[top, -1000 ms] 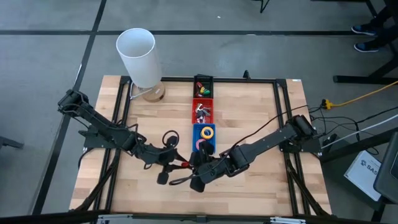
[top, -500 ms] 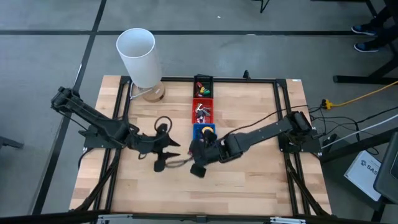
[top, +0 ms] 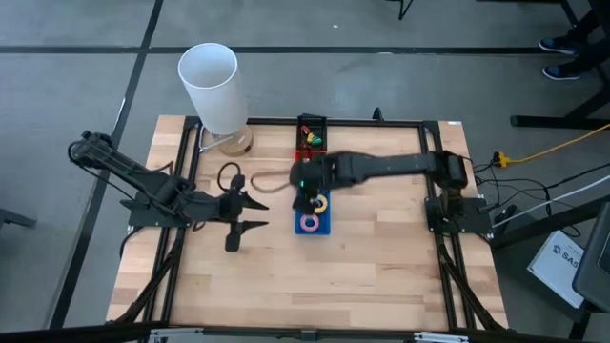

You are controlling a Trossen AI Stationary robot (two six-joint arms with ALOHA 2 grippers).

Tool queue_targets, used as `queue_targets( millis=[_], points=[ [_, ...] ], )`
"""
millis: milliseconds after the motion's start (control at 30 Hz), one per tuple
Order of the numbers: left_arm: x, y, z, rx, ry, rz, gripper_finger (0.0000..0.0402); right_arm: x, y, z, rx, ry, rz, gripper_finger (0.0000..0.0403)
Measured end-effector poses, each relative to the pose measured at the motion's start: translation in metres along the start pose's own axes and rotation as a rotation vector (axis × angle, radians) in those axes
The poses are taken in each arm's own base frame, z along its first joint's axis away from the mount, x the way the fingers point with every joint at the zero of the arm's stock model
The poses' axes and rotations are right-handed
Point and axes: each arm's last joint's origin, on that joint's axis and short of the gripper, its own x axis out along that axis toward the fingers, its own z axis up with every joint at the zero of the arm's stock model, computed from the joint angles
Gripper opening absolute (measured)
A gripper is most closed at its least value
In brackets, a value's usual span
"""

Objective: Pick and place Stapler, Stapler remover, tape
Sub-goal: Put the red stapler into the black bin

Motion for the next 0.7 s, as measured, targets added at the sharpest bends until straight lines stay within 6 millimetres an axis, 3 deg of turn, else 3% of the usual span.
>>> queue_targets(
  millis=[367,700],
  points=[
    [-0.018,0.012,0.007,-0.028,-0.076,0.128,0.0174,0.02,-0.114,0.02,0.121,0.039,-0.048,0.0048],
    [-0.039,0.028,0.01,-0.037,-0.14,0.36,0.0174,0.023,-0.163,0.027,0.131,-0.014,-0.052,0.006]
  ],
)
